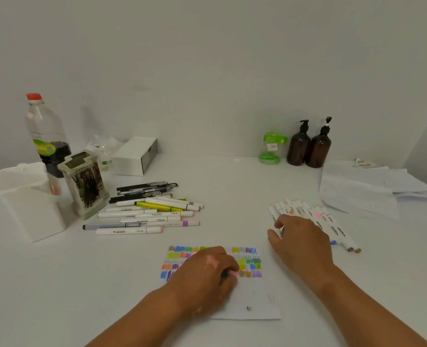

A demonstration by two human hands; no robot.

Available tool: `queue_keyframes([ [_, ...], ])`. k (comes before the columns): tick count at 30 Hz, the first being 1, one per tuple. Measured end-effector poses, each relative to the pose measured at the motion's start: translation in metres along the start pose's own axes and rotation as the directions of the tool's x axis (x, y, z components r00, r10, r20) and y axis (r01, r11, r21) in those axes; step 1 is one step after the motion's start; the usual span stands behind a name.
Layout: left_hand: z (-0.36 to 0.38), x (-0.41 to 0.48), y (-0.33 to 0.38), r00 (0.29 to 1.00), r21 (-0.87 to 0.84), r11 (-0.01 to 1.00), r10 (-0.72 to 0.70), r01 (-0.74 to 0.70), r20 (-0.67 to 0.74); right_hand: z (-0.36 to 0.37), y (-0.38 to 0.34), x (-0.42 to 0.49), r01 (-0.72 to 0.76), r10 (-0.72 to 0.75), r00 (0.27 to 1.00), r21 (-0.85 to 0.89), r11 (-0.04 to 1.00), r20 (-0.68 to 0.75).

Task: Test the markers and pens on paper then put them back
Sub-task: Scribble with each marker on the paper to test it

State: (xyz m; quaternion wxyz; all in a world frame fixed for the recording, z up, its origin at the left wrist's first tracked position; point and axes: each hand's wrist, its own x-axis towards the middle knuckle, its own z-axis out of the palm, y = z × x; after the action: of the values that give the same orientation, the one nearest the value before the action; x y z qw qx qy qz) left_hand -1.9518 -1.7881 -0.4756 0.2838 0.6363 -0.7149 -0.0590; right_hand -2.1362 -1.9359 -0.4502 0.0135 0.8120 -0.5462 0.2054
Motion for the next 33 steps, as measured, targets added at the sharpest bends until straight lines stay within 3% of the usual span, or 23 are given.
queue_keyframes([
  [4, -0.041, -0.007, -0.04, 0.982, 0.201, 0.971, -0.1, 0.132, -0.16, -0.008, -0.014, -0.029, 0.092, -0.096, 0.995, 0.195, 0.976, 0.012],
  [7, -0.073, -0.012, -0.086, 0.915, 0.34, 0.863, -0.286, 0.375, -0.283, -0.009, -0.019, -0.04, 0.094, -0.114, 0.992, 0.272, 0.958, 0.059],
  [9, -0.082, -0.016, -0.109, 0.887, 0.439, 0.772, -0.37, 0.46, -0.278, -0.008, -0.02, -0.042, 0.088, -0.118, 0.99, 0.308, 0.947, 0.081],
  [12, -0.081, -0.026, -0.126, 0.88, 0.492, 0.73, -0.402, 0.475, -0.252, -0.003, -0.021, -0.046, 0.091, -0.134, 0.984, 0.32, 0.943, 0.116],
  [19, -0.076, -0.027, -0.122, 0.917, 0.493, 0.775, -0.307, 0.396, -0.254, -0.008, -0.017, -0.056, 0.12, -0.174, 0.978, 0.365, 0.923, 0.119],
  [23, -0.082, -0.025, -0.109, 0.932, 0.497, 0.788, -0.297, 0.363, -0.209, -0.016, -0.025, -0.069, 0.258, -0.345, 0.93, 0.441, 0.86, 0.128],
  [25, -0.084, -0.022, -0.095, 0.935, 0.454, 0.824, -0.24, 0.338, -0.26, -0.016, -0.033, -0.077, 0.352, -0.481, 0.854, 0.461, 0.815, 0.197],
  [28, -0.09, -0.015, -0.068, 0.908, 0.218, 0.916, -0.253, 0.336, -0.335, -0.011, -0.037, -0.08, 0.458, -0.587, 0.767, 0.418, 0.784, 0.259],
  [30, -0.094, -0.012, -0.054, 0.882, 0.023, 0.931, -0.337, 0.364, -0.328, -0.009, -0.032, -0.077, 0.487, -0.599, 0.764, 0.394, 0.779, 0.24],
  [33, -0.094, -0.015, -0.041, 0.842, -0.292, 0.868, -0.476, 0.403, -0.253, -0.009, -0.02, -0.068, 0.49, -0.573, 0.793, 0.342, 0.802, 0.206],
])
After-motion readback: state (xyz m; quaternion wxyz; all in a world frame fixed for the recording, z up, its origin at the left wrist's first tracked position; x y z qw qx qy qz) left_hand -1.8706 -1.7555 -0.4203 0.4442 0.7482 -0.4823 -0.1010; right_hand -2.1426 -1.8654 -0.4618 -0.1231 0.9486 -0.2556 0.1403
